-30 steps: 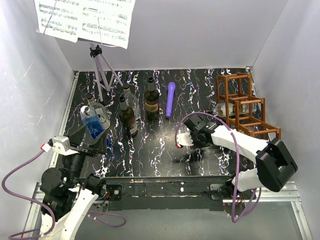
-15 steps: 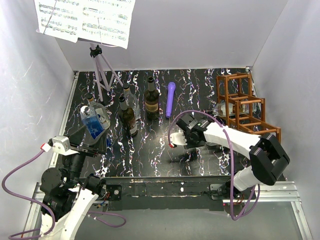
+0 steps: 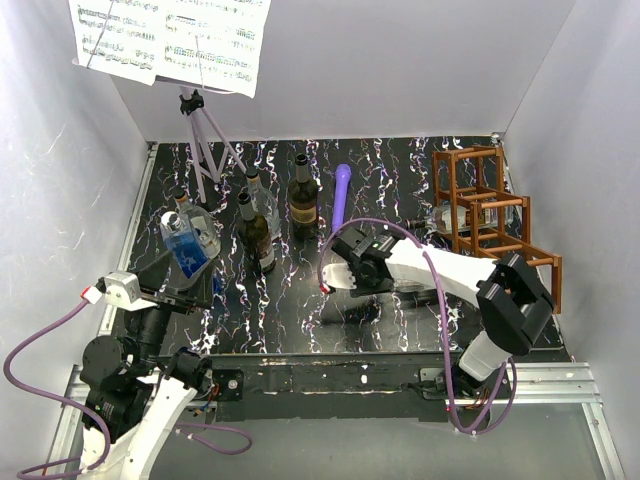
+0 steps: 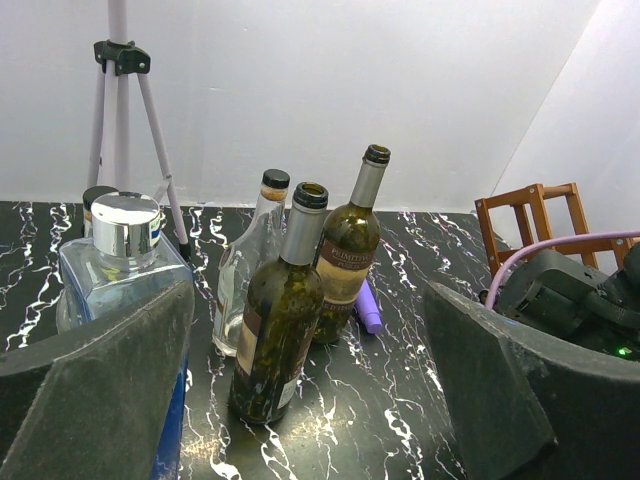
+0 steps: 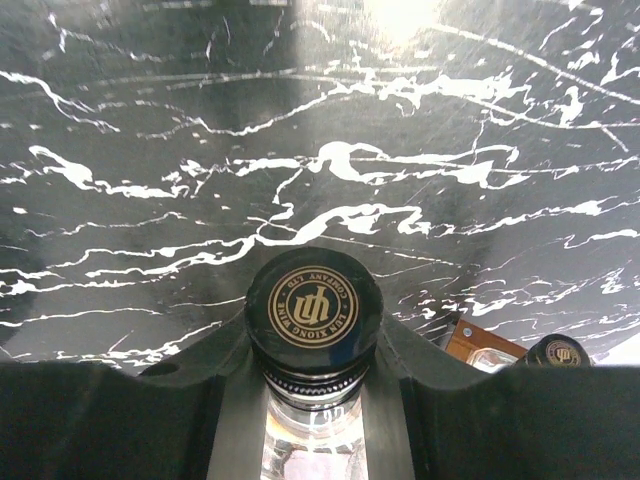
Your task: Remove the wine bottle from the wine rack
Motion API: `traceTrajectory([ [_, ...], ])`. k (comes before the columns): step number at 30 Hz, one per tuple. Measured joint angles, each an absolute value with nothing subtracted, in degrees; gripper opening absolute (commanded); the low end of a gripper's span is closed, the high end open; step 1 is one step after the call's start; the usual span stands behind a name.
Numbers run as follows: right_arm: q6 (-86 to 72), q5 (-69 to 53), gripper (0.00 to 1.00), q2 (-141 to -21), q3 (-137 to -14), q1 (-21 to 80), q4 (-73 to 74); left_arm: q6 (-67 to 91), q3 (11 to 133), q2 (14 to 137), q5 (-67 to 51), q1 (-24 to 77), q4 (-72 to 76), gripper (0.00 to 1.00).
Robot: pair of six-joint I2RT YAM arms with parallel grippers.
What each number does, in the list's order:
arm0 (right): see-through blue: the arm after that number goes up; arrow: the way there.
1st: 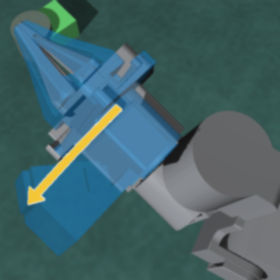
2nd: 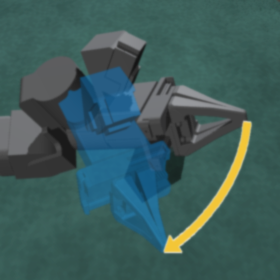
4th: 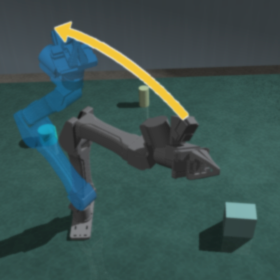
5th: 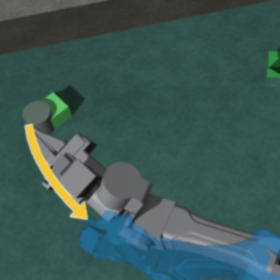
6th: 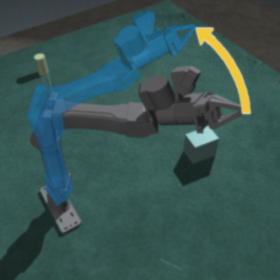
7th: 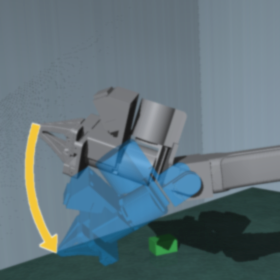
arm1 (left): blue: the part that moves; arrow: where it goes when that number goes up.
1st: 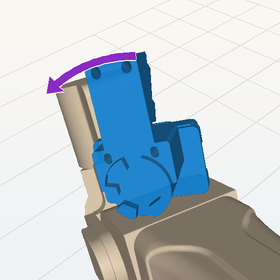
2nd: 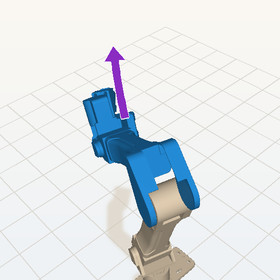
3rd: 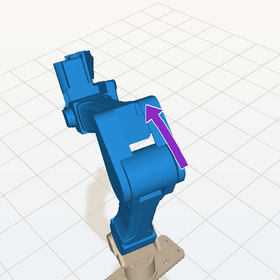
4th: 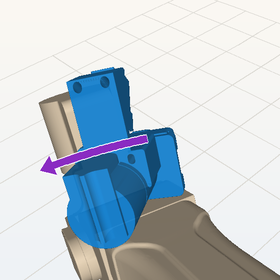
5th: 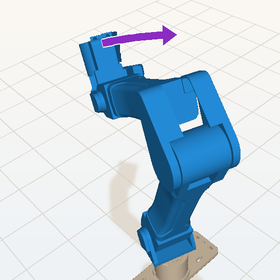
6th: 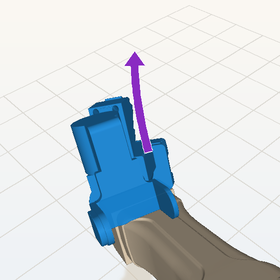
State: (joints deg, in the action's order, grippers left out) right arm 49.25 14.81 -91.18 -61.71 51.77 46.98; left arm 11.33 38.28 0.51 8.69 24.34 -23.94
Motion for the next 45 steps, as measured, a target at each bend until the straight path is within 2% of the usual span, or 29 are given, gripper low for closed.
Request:
traceTrajectory([
  [14,42.17,10.17,0.01,-94.37,-70.57,56.49,52.56,11.31,38.28,0.51,8.71,24.36,-23.94,0.98],
  [20,37.17,9.91,0.01,-95.46,-79.96,57.41,59.75,11.33,38.28,0.51,8.71,24.36,-23.94,0.98],
  [27,33.39,9.41,0.01,-89.12,-82.96,57.39,60.16,11.31,38.28,0.51,8.71,24.36,-23.94,0.98],
  [37,25.56,6.81,0.01,-77.6,-78.0,57.41,48.05,11.33,38.28,0.51,8.64,24.36,-23.97,0.98],
  [45,12.36,8.99,0.01,-79.7,-77.84,57.43,33.43,11.33,38.28,0.51,8.6,24.36,-23.97,0.98],
])
